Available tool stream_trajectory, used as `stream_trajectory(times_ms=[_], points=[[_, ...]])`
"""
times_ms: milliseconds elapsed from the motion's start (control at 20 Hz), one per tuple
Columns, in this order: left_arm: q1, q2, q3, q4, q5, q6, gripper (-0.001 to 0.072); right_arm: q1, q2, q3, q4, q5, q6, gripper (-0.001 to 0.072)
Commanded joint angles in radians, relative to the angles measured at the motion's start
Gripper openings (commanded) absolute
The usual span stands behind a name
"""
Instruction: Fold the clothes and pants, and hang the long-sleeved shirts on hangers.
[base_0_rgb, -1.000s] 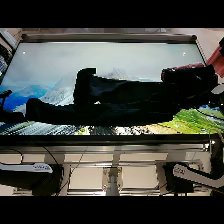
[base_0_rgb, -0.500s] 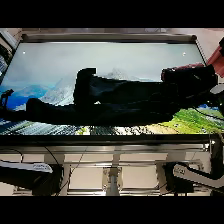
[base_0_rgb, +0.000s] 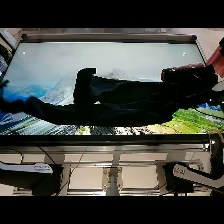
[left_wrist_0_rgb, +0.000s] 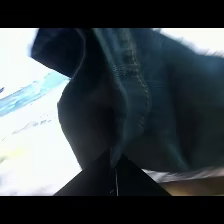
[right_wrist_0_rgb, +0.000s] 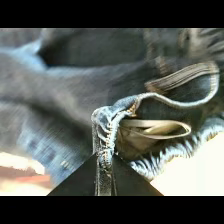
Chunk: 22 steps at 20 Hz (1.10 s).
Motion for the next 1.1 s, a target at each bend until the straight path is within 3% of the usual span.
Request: stream_trajectory(times_ms=[0, 50, 100, 200, 300, 400, 550, 650, 850, 1050], points=[[0.004, 0.092, 0.178, -0.005, -0.25, -0.291, 0.0022, -0.001, 0.0, 0.111, 0.008, 0.278, -0.009, 0.0036], [0.001, 0.119, 0.206, -0.006, -0.38, -0.292, 0.0021, -0.001, 0.0, 0.157, 0.01, 0.369, -0.032, 0.0036], [-0.01, 0.164, 0.206, -0.004, -0.428, -0.311, 0.0022, 0.0, 0.0, 0.198, 0.019, 0.465, -0.038, 0.0036], [-0.047, 0.27, 0.19, -0.028, -0.433, -0.318, 0.0022, -0.001, 0.023, 0.244, 0.04, 0.477, -0.041, 0.0036], [-0.097, 0.346, 0.19, -0.082, -0.417, -0.235, 0.0022, 0.0, 0.025, 0.274, 0.111, 0.47, -0.122, 0.0036], [-0.126, 0.36, 0.19, -0.069, -0.283, -0.234, 0.0022, -0.001, 0.009, 0.298, 0.091, 0.375, -0.154, 0.0036], [-0.125, 0.269, 0.19, -0.07, -0.104, -0.418, 0.0022, -0.002, -0.03, 0.299, -0.039, 0.06, -0.023, 0.0036], [-0.137, 0.159, 0.19, -0.073, -0.082, -0.462, 0.0022, -0.001, -0.077, 0.3, -0.068, -0.083, 0.052, 0.0036], [-0.189, -0.078, 0.19, -0.073, -0.058, -0.472, 0.0022, -0.001, -0.18, 0.3, -0.067, -0.156, 0.112, 0.0036], [-0.244, -0.232, 0.19, -0.073, 0.106, -0.472, 0.0022, 0.0, -0.248, 0.299, -0.066, -0.132, 0.112, 0.0036]])
